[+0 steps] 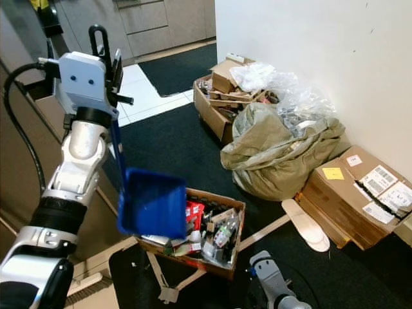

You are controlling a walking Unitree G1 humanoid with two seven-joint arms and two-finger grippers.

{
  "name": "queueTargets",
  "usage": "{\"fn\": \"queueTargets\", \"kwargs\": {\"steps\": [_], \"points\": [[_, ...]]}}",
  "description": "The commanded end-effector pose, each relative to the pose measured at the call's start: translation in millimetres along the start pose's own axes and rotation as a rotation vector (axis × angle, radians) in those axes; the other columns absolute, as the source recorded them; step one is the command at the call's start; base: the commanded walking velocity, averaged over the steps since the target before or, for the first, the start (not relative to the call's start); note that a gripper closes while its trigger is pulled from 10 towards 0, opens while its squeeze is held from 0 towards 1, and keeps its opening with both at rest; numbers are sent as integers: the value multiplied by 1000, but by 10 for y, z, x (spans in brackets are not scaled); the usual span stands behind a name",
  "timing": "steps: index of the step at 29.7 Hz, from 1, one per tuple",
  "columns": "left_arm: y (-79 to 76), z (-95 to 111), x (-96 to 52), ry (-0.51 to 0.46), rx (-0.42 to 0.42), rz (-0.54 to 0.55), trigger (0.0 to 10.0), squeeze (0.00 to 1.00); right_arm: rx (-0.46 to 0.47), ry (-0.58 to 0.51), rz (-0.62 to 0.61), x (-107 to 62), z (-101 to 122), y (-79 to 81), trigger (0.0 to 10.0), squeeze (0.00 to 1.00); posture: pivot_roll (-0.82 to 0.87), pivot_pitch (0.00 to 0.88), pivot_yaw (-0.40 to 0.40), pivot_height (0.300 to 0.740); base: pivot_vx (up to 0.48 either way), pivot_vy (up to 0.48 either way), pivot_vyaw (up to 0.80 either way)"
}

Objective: Sweep floor

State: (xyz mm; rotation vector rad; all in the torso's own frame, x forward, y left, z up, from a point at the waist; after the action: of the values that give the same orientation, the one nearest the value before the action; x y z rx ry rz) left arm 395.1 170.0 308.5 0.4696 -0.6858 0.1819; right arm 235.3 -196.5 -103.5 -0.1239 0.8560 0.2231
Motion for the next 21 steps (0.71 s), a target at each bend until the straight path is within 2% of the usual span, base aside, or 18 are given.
{"fn": "queueTargets", "kwargs": {"steps": [1,13,21], "points": [[103,155,50,-62,2,31,10000,0,3,24,-2,-10,-69,1,10000,0,-146,71,44,740,-281,0,0],[76,230,45,-52,-34,22,10000,0,-5,37,-13,-20,-88,-41,10000,0,-150,65,39,740,-286,0,0],[-25,257,11,-51,-44,2,10000,0,-27,61,-30,-37,-144,-84,10000,0,-155,53,38,740,-299,0,0]]}}
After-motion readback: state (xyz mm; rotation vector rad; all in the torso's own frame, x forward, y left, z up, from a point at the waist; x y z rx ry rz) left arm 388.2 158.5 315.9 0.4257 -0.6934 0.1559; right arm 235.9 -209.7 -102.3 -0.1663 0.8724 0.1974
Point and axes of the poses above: a point about 5 cm out from each wrist's last joint towards the gripper, its own x axis pointing out of the wrist towards the gripper, its own z axis along the axis of the wrist's last joint, y = z × x, the point moved 5 cm from there along x, pointing out of the wrist towards the gripper, and after that the axes turned 14 degrees about x, right-handed, at the moved point
